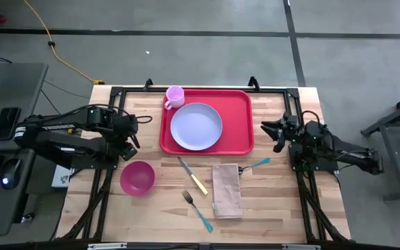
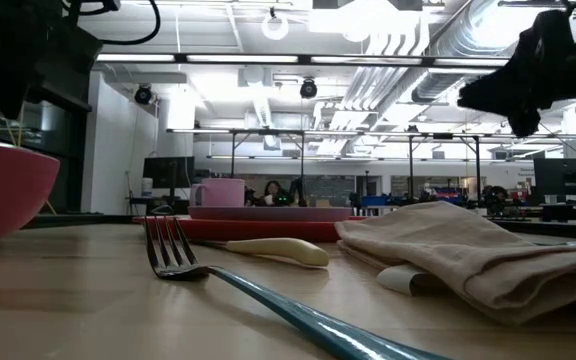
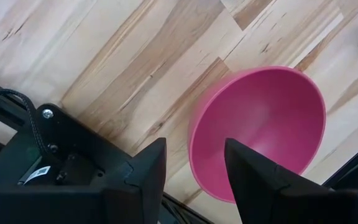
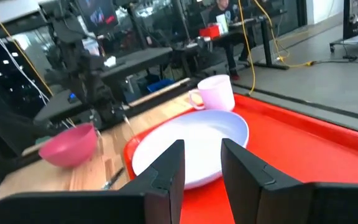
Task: Set up tray
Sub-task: Put the pink bowl on top of the light blue plate on the orange serving tray
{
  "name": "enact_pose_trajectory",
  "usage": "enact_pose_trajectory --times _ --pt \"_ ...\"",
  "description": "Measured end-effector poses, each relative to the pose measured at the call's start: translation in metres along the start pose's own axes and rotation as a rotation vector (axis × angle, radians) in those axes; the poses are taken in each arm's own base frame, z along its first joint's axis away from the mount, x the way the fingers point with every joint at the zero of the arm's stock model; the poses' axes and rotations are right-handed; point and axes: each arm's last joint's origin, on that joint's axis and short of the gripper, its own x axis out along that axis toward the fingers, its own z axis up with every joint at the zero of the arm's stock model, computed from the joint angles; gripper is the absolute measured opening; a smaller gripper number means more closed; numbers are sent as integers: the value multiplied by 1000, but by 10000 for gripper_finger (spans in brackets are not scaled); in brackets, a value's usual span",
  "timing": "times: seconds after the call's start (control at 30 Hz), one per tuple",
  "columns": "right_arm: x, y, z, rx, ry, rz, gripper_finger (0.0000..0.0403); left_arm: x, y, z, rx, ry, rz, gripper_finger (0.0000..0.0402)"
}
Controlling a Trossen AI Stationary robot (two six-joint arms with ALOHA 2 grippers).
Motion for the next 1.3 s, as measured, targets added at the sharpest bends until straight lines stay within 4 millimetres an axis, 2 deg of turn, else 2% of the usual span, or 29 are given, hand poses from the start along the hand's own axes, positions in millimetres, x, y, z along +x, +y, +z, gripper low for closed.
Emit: enact_pose_trajectory --times 0.27,0.47,0.73,1.07,1.3 --pt "6 -4 -16 23 1 7 83 0 0 -1 8 19 -7 193" --pt "7 -5 -18 48 -10 14 83 0 0 0 67 9 -1 193" --pt "7 -5 -17 48 -21 11 83 5 -3 6 -32 21 23 193" --pt "7 -5 -16 52 -24 10 83 26 -16 26 -13 101 60 193" --pt "7 -5 -17 49 -17 7 83 43 -35 25 88 165 127 193"
